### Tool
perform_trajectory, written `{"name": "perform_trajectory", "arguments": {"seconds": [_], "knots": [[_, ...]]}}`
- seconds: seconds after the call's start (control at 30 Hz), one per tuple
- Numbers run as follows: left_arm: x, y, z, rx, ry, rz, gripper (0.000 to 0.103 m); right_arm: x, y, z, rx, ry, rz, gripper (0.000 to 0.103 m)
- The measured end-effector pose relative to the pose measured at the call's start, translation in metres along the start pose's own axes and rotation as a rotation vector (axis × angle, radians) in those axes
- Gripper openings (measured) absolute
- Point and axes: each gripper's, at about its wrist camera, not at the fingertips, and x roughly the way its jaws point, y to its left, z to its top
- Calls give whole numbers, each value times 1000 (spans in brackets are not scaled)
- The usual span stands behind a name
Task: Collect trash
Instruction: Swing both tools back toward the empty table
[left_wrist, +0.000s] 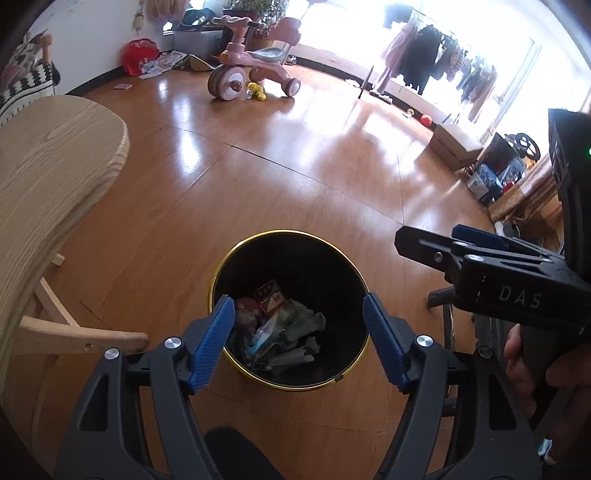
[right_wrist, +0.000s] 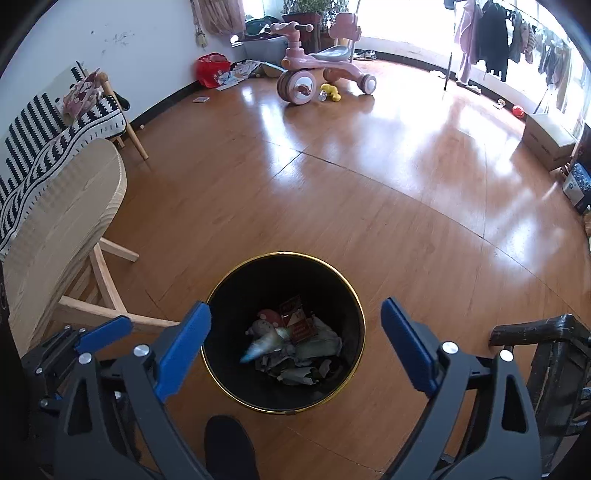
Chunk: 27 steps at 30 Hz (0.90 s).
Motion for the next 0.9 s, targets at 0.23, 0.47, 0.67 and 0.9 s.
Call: {"name": "perform_trajectory", "arguments": {"seconds": [0.23,0.47,0.67,0.9], "knots": [[-49,26,2,-6,-57,49,84,-27,37,11,-28,-47,36,94],[-159,110,-9,-46,-164,254,92,-63,150,29,-112,-116,178,96],[-278,225,-66,-165,-211,539,93,-84,311,17,-320,-127,342,96],[-389,330,-155,-417,-261,747,93,-100,476,-22,-510,-116,497,96]]}}
